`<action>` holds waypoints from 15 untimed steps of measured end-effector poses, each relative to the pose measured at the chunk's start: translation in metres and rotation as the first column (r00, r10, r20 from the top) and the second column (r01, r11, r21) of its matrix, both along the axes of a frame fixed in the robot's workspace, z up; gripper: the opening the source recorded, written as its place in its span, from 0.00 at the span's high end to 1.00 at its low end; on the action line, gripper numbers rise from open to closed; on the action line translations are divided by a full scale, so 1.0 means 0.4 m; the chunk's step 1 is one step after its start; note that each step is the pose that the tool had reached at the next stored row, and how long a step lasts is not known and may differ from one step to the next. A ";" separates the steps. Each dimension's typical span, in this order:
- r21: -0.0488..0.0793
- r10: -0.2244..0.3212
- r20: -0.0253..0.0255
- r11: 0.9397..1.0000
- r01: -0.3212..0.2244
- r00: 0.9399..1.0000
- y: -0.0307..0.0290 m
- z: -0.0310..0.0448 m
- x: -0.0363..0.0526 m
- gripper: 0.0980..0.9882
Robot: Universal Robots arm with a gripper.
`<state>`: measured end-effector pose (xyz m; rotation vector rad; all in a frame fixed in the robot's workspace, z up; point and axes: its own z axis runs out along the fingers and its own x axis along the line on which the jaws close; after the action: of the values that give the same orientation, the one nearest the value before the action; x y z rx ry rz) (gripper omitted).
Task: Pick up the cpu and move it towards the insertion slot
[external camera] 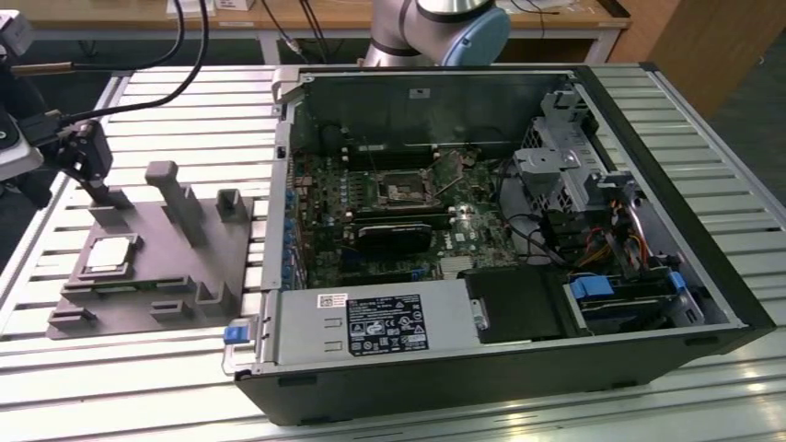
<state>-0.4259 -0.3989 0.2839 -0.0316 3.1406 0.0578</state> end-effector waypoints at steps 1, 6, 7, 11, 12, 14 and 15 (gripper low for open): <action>0.000 0.000 0.000 1.000 0.000 1.000 -0.002 -0.003 0.000 0.38; 0.001 0.000 0.002 1.000 0.000 1.000 -0.014 -0.018 0.000 0.38; 0.001 0.000 0.002 1.000 0.000 1.000 -0.015 -0.021 0.000 0.38; 0.001 0.000 0.001 1.000 0.000 1.000 -0.017 -0.033 0.000 0.38; 0.001 0.000 0.002 1.000 0.000 1.000 -0.017 -0.036 0.000 0.38; 0.001 0.000 0.002 1.000 0.000 1.000 -0.017 -0.042 0.000 0.38; 0.001 0.000 0.002 1.000 0.000 1.000 -0.017 -0.046 0.000 0.38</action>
<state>-0.4260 -0.4059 0.2657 -0.0314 3.1390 0.0600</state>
